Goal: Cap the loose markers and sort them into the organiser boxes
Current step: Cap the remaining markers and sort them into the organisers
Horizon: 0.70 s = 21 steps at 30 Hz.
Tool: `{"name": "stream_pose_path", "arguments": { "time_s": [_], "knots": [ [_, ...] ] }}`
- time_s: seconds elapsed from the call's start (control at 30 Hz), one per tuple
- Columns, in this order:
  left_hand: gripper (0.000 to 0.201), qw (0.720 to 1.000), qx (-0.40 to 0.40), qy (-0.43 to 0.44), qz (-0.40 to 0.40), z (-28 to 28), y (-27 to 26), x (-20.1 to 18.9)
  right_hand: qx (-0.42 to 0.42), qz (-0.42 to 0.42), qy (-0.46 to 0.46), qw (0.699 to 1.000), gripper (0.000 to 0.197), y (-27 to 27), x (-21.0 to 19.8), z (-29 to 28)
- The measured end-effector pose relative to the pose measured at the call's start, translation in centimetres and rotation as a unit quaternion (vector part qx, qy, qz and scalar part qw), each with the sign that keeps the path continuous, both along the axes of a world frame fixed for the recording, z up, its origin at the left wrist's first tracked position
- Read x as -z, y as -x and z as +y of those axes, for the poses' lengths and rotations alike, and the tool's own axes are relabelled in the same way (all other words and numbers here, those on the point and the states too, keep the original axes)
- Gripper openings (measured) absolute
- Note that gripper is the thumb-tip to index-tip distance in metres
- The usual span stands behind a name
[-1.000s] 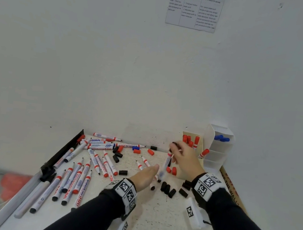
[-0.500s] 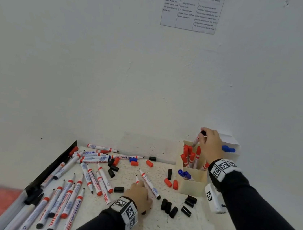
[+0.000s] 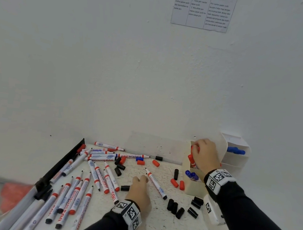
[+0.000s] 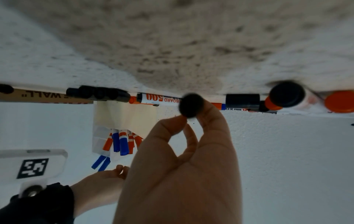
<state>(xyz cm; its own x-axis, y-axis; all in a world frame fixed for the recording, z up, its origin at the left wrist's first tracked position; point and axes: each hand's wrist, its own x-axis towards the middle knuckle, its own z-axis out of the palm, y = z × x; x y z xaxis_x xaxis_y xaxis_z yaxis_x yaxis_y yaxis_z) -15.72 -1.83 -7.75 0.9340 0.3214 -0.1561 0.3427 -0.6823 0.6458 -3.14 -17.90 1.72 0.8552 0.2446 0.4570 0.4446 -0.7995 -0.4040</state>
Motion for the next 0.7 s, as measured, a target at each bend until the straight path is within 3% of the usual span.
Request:
{"name": "stream_pose_path", "arguments": {
  "time_s": [0.07,0.2,0.33,0.43,0.53,0.7],
  "knots": [
    [0.05,1.0,-0.004,0.013,-0.022,0.1,0.3,-0.2,-0.061,0.039,-0.015,0.997,0.019,1.8,-0.2,1.0],
    [0.036,0.998,-0.011,0.036,-0.051,0.7,1.0,-0.4,-0.113,0.163,0.053,0.979,0.02,4.4,1.1,2.9],
    [0.029,0.996,-0.02,0.067,-0.053,1.4,2.3,-0.6,-0.095,0.298,0.216,0.925,0.035,6.0,3.9,3.2],
    [0.031,0.996,-0.025,0.071,-0.053,2.3,3.3,-0.3,-0.067,0.316,0.297,0.899,0.053,6.9,6.3,2.5],
    [0.031,0.996,-0.033,0.059,-0.056,2.9,4.2,-0.1,-0.073,0.291,0.299,0.906,0.047,7.5,7.7,1.8],
    [0.031,0.997,-0.025,0.034,-0.06,3.3,5.0,0.1,-0.088,0.247,0.171,0.95,0.029,8.0,8.3,1.7]
  ]
}}
